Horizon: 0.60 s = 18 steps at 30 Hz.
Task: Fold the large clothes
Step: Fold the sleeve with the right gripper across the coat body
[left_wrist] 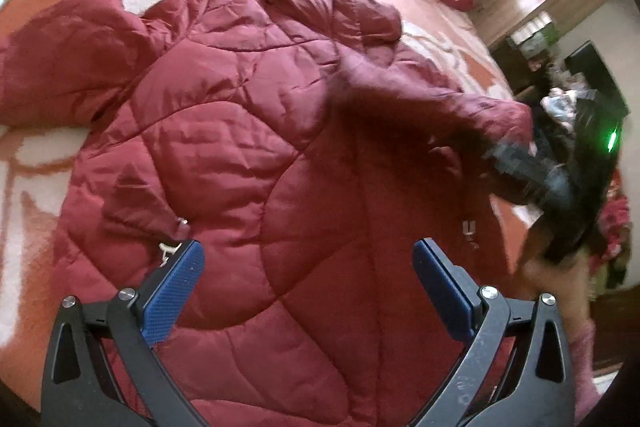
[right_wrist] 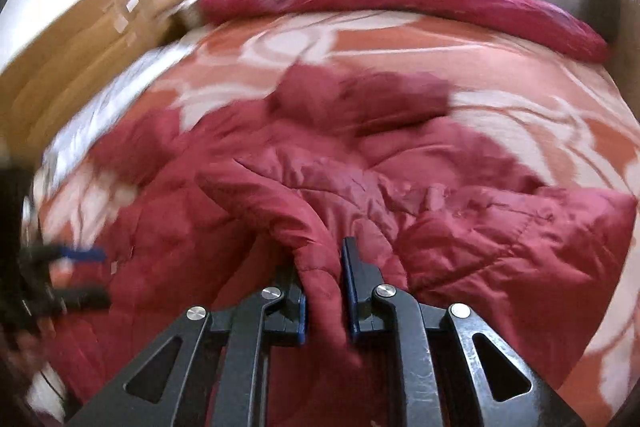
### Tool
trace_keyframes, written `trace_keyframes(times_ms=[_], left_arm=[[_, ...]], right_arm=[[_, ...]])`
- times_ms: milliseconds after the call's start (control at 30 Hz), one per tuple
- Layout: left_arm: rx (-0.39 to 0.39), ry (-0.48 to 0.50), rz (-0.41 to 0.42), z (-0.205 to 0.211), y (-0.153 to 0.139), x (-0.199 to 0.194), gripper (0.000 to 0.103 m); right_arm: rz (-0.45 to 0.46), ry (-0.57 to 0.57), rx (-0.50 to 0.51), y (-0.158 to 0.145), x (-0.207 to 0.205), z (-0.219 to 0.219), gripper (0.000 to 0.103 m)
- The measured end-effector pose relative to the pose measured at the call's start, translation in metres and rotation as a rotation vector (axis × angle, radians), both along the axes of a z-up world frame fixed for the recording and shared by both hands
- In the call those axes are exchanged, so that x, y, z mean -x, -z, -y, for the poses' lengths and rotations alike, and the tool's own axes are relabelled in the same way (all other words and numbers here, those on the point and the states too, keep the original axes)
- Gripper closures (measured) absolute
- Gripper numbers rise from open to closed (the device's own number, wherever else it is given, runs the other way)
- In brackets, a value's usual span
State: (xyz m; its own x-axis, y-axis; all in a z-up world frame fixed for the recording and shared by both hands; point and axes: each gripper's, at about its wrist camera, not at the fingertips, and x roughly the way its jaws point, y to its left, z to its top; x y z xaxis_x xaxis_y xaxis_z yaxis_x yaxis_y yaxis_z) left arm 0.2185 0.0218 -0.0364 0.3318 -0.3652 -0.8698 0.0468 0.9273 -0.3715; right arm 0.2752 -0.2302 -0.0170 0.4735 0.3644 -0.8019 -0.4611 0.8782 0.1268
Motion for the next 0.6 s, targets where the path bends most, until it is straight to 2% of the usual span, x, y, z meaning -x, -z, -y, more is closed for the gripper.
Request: trace_keyframes(times_ms=[133, 167, 333, 367, 433, 467, 500, 567, 600], left_arm=[[0.074, 0.011, -0.003, -0.006, 0.002, -0.016, 0.000], [0.089, 0.013, -0.006, -0.007, 0.003, -0.021, 0.000], [0.140, 0.026, -0.032, -0.003, 0.018, -0.055, 0.000], [0.141, 0.035, -0.030, -0.001, 0.020, -0.061, 0.003], [0.140, 0.065, -0.040, 0.007, 0.027, -0.073, 0.014], [0.142, 0.077, -0.050, 0.011, 0.031, -0.078, 0.024], [0.140, 0.087, -0.057, 0.015, 0.036, -0.083, 0.040], [0.131, 0.107, -0.065, 0.021, 0.042, -0.089, 0.065], [0.128, 0.109, -0.065, 0.022, 0.045, -0.092, 0.073]], right_arm=[[-0.005, -0.106, 0.057, 0.016, 0.022, -0.027, 0.088], [-0.016, -0.129, 0.062, 0.020, 0.026, -0.030, 0.084], [-0.027, -0.145, 0.048, 0.024, 0.032, -0.032, 0.083], [-0.029, -0.143, 0.044, 0.023, 0.032, -0.030, 0.082], [-0.038, -0.137, 0.038, 0.023, 0.030, -0.027, 0.081], [-0.040, -0.135, 0.036, 0.023, 0.031, -0.028, 0.080], [-0.044, -0.134, 0.033, 0.024, 0.030, -0.028, 0.076], [-0.054, -0.136, 0.023, 0.024, 0.030, -0.027, 0.069], [-0.055, -0.134, 0.024, 0.023, 0.031, -0.027, 0.064]])
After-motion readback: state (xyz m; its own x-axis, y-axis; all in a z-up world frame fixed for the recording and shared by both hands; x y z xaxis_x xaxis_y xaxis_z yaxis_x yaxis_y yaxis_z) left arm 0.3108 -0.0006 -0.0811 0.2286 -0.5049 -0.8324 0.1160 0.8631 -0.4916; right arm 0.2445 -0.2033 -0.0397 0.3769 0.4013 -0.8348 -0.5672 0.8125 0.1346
